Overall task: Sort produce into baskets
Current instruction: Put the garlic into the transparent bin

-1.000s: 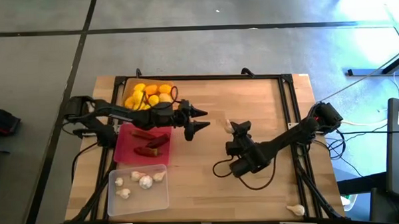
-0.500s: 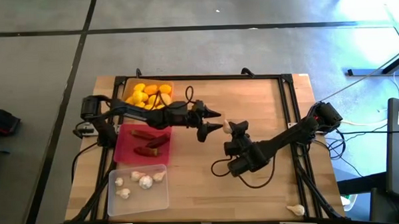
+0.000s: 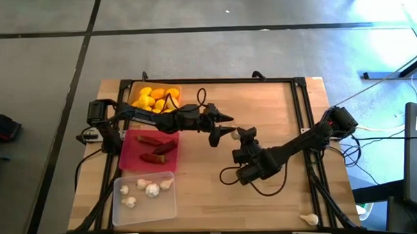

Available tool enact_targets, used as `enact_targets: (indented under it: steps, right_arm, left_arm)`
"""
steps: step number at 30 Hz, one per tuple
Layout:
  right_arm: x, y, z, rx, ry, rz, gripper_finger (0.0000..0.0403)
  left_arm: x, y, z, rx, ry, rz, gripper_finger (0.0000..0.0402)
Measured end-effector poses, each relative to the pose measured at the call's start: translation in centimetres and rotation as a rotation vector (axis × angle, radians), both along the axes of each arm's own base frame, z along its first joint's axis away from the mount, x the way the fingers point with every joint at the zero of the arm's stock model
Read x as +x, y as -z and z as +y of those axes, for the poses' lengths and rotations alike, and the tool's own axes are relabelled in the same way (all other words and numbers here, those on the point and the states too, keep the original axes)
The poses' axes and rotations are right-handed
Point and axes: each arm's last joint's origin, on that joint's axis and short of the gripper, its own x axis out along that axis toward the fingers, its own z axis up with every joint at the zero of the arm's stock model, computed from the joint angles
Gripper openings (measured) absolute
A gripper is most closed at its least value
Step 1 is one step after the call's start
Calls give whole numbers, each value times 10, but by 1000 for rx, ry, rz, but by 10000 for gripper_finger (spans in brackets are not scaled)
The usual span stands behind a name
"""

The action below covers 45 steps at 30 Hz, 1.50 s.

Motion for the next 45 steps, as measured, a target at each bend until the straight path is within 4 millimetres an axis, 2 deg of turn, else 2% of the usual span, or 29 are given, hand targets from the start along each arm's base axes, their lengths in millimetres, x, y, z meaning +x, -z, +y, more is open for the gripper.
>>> enact_targets:
  steps: [7, 18, 22, 27, 36, 41, 45]
  right_arm:
    - [1, 0, 0, -7, -5, -2, 111]
    - [1, 0, 0, -6, -5, -3, 111]
    - [2, 0, 1, 8, -7, -4, 111]
    - [2, 0, 1, 42, 3, -37, 120]
    - [-4, 1, -1, 88, 48, -67, 200]
    - [-16, -6, -5, 223, 109, -74, 210]
    - [-25, -8, -7, 383, 174, -22, 203]
  left_arm:
    - [0, 0, -1, 2, 13, 1, 187]
    - [1, -1, -9, 57, 55, -8, 51]
    - [1, -1, -9, 57, 57, -5, 13]
    - [1, -1, -9, 62, 57, -3, 11]
    - [-1, -2, -9, 83, 60, 16, 12]
    - [-10, -17, -11, 108, 65, 36, 19]
    - [-22, -29, -20, 156, 99, 96, 16]
